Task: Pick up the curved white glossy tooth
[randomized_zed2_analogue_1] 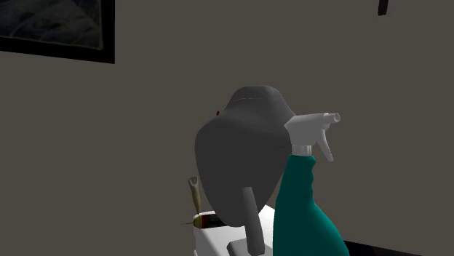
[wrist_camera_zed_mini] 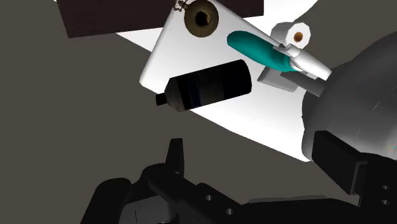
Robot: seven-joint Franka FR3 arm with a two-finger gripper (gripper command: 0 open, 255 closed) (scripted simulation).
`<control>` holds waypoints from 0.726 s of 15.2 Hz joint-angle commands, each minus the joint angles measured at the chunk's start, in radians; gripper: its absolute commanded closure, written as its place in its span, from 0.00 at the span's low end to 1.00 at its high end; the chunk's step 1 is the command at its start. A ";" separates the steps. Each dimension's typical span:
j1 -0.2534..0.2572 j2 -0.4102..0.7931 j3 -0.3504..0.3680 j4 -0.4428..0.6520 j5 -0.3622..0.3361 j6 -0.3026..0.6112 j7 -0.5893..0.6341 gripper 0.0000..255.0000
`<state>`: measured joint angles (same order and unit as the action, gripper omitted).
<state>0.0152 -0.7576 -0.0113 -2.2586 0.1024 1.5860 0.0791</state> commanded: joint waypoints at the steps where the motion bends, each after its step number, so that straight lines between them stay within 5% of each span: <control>1: 0.000 0.000 0.000 0.000 0.000 0.000 0.000 0.00; 11: 0.097 0.075 0.153 -0.163 0.057 0.378 -0.001 0.00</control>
<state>0.1022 -0.6924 0.1265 -2.4095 0.1545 1.9244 0.0784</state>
